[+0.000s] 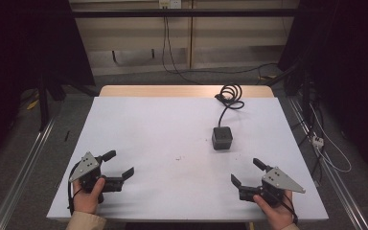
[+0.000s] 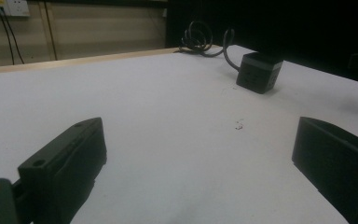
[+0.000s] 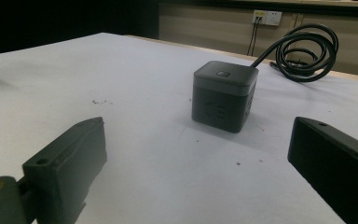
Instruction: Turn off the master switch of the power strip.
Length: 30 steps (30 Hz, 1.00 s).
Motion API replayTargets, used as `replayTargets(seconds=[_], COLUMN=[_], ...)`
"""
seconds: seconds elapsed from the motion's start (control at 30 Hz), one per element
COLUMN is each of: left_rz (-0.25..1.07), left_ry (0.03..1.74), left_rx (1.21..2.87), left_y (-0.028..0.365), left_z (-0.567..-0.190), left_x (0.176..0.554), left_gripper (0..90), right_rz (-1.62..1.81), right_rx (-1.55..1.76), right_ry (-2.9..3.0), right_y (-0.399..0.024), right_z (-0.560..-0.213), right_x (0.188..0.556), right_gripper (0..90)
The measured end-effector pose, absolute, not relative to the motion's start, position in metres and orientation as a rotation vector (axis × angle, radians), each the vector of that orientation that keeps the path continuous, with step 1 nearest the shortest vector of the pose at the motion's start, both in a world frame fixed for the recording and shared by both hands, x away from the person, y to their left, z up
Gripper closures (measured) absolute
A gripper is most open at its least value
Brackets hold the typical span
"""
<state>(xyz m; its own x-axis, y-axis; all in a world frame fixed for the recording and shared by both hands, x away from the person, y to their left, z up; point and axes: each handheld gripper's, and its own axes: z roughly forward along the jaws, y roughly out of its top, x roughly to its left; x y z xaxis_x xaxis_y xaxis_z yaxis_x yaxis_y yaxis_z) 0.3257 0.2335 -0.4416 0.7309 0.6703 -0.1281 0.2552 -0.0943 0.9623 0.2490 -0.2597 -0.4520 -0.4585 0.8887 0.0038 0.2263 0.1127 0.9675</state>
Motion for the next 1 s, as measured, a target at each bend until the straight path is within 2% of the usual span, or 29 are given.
replayTargets(seconds=[0.5,1.0], left_rz=[0.397,0.396], left_ry=[0.732,0.729], left_rx=[1.668,1.679], left_y=[0.233,0.235], left_z=[-0.441,-0.441], left_x=[0.327,0.328], left_gripper=[2.5,2.5], right_rz=[1.391,1.382], right_rx=[1.092,1.102], right_ry=[1.797,1.791], right_y=[-0.258,-0.253], right_z=[-0.45,-0.446], right_x=[0.256,0.278], right_gripper=[4.8,7.3])
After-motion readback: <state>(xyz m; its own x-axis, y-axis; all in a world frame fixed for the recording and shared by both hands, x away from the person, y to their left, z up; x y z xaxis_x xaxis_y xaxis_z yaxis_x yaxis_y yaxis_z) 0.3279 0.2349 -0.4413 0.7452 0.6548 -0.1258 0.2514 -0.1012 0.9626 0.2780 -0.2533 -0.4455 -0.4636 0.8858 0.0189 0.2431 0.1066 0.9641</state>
